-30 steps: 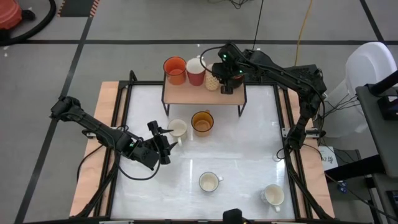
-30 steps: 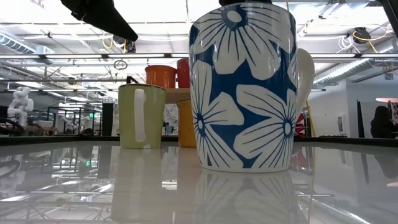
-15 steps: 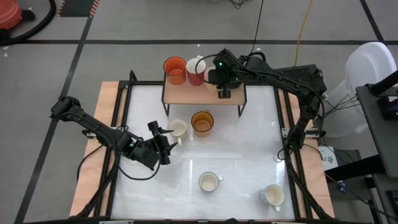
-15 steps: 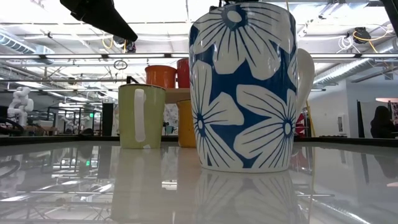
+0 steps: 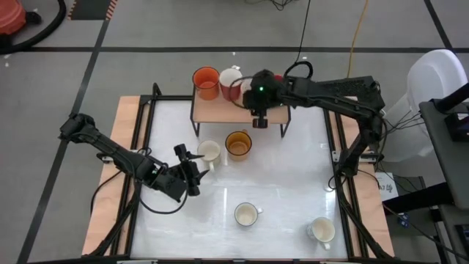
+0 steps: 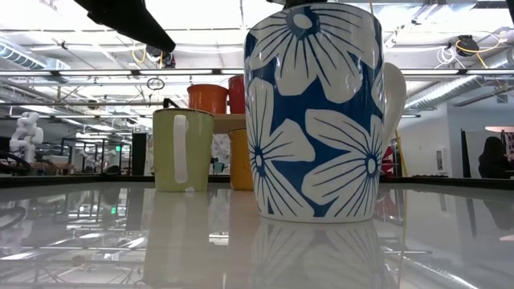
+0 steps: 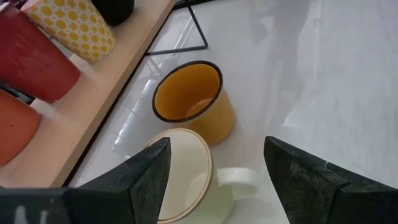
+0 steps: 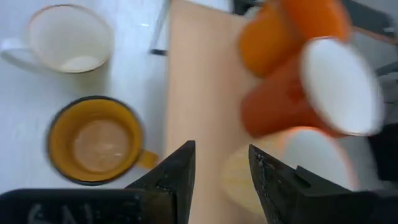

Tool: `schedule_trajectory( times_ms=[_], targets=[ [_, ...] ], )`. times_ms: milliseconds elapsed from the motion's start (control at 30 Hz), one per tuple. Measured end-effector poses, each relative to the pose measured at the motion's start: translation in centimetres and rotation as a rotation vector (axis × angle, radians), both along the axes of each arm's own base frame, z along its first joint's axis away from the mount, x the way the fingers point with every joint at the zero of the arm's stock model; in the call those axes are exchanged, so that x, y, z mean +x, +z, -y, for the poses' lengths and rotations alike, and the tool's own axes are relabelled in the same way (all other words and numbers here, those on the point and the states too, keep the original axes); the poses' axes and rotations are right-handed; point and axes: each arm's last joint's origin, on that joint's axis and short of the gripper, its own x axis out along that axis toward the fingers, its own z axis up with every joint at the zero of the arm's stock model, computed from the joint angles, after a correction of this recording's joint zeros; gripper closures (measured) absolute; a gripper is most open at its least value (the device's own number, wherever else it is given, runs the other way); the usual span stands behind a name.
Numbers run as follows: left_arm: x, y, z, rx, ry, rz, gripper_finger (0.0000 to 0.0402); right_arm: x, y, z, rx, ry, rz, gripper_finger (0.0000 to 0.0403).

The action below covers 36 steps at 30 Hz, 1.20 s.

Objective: Place coffee mugs
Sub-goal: Adjust the mugs on the shelf

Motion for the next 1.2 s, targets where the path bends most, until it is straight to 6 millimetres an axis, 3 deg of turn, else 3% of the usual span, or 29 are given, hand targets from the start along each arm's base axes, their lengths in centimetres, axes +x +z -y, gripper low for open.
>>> schedule_trajectory(
  times_ms=[233,500,867,1200],
  targets=[
    [0.0,0.0,0.1,-0.018,0.006,0.011,0.014,1.5,-4.8,-1.4,0.01,0.044,-0.032,0.0318],
    [0.0,0.0,0.1,-0.021,0.008,0.014,0.014,1.5,-8.5,-0.3,-0.17,-0.07,-0.083,0.0398],
    [0.1,0.2,0.2,-0.029,0.004,0.037,0.014,0.6,-9.0,2.6,-0.179,-0.143,-0.074,0.0401],
    [0.1,0.2,0.2,-0.027,0.003,0.035,0.014,0.3,-9.0,3.6,-0.182,-0.173,-0.065,0.0402]
  ],
)
